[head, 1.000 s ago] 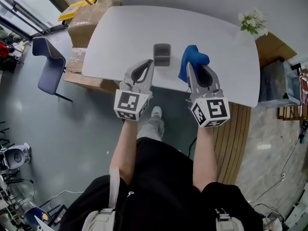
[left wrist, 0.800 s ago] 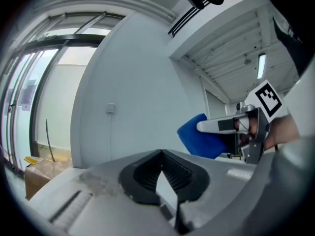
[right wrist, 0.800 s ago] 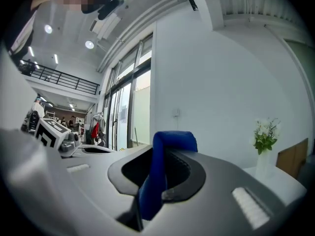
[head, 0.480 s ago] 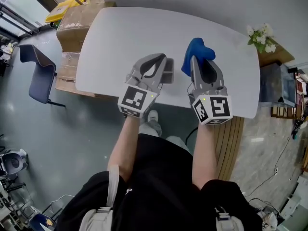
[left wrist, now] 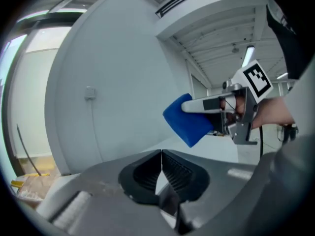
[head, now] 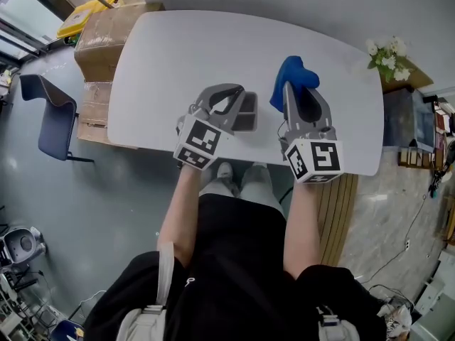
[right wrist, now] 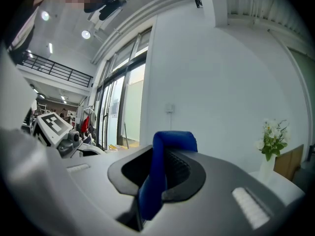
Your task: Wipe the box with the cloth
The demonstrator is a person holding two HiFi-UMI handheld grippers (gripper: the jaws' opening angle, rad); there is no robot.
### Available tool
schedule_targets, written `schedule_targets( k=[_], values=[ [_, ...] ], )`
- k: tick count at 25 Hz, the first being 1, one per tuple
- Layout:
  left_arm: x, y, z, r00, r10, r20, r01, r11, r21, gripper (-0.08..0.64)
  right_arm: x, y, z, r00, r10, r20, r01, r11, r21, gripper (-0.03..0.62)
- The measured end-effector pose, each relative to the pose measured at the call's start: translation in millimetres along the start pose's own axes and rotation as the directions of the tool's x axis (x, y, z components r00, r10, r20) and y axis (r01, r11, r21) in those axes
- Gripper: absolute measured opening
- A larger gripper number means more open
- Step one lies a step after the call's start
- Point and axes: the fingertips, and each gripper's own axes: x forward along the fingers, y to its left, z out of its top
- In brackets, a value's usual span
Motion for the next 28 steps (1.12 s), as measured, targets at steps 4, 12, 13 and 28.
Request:
schedule_targets(
  k=[4, 12, 13, 28],
  values=[
    [14.1, -16.3, -35.2, 0.985, -0.088, -0.151, 0.097, 0.994, 0.054, 0.038, 6.1, -1.5, -12.0, 1.000, -0.003, -0.019, 0.003, 1.000, 0.018, 0.057],
    [29.0, -38.0, -90.2, 0.909, -0.191, -0.371, 0.258, 0.956, 0.140, 0.072, 8.8, -12.5, -30.2, 0.998, -0.045, -0.043, 0.046, 0.998, 0.035, 0.057],
    [29.8, -40.0, -95.7, 0.896, -0.198, -0.397, 0.278, 0.948, 0.154, 0.074, 8.9, -13.2, -32.4, 0.998, -0.048, -0.046, 0.050, 0.998, 0.037, 0.057],
    [51.7, -66.2, -160.0, 0.709, -0.231, -0.666, 0.492, 0.838, 0.233, 0.094, 3.5, -44.0, -55.3, 0.990, -0.097, -0.100, 0.103, 0.993, 0.059, 0.057]
  ],
)
